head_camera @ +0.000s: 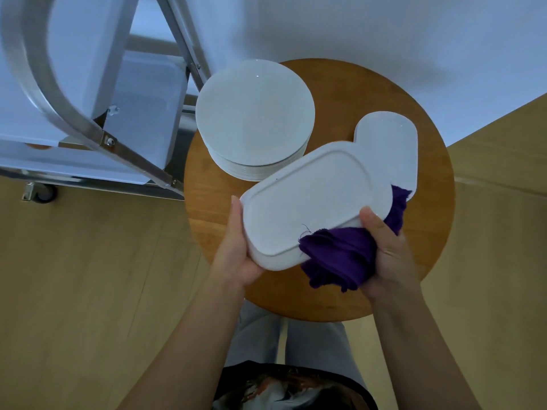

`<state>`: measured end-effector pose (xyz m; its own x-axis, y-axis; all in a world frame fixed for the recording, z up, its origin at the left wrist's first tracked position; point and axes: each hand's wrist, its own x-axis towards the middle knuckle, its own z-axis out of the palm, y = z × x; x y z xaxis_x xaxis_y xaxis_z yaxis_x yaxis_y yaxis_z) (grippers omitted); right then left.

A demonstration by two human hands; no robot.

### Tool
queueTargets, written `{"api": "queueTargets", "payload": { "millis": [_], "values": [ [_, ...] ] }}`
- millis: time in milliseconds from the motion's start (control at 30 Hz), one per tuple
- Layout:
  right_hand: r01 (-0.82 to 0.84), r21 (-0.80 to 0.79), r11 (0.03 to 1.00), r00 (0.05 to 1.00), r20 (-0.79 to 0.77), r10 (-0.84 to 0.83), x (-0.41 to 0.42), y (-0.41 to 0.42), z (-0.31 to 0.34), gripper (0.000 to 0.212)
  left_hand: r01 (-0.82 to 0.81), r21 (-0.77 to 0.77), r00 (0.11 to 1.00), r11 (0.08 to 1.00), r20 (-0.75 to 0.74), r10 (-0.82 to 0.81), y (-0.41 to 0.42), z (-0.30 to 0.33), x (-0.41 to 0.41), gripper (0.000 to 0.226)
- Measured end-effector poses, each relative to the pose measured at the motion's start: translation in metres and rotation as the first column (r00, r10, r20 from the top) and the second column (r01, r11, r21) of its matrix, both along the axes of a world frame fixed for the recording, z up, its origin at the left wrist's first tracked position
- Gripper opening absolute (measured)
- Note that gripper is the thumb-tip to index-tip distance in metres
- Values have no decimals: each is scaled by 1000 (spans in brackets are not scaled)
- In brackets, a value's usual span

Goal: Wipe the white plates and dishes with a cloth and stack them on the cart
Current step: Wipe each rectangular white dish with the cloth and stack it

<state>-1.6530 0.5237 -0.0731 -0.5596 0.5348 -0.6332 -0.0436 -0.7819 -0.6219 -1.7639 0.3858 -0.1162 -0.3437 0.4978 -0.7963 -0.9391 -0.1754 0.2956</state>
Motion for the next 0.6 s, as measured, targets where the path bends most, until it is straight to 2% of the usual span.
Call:
{"api": "queueTargets", "payload": {
  "millis": [67,133,200,267,333,400,467,500,533,567,600],
  "values": [
    [-52,-36,998,996,67,55,4,1,-4,36,-37,111,999,993,-32,41,-8,-1,-6,55],
    [-88,-83,993,983,155,100,7,1,-4,39,3,101,993,995,-116,9,-13,-1,-13,55],
    [-55,-87,995,961,267,77,10,0,-8,38,60,89,979,994,-198,-42,-15,2,-19,58],
    [45,18,999,923,382,-49,13,-1,-10,21,79,73,963,994,-263,-57,-15,8,-22,57],
    [63,204,977,896,420,-146,11,0,-6,2,123,1,932,992,-345,-115,-16,14,-27,55],
    [-46,239,970,929,368,-46,5,2,4,8,237,-114,860,965,-438,-263,-16,20,-31,53],
    [-309,221,925,938,232,258,-5,3,14,15,355,-201,774,913,-484,-408,-12,26,-32,52],
    [-502,321,803,865,185,467,-10,3,18,27,413,-201,742,888,-491,-456,-10,29,-33,53],
    [-668,459,586,725,221,653,-15,2,21,40,473,-179,712,863,-500,-493,-7,32,-33,54],
    [-754,568,331,578,333,745,-20,1,22,52,531,-150,679,834,-513,-525,-5,36,-34,53],
    [-782,618,83,462,486,742,-25,1,23,63,584,-129,643,801,-529,-554,-3,40,-33,49]
  ]
}}
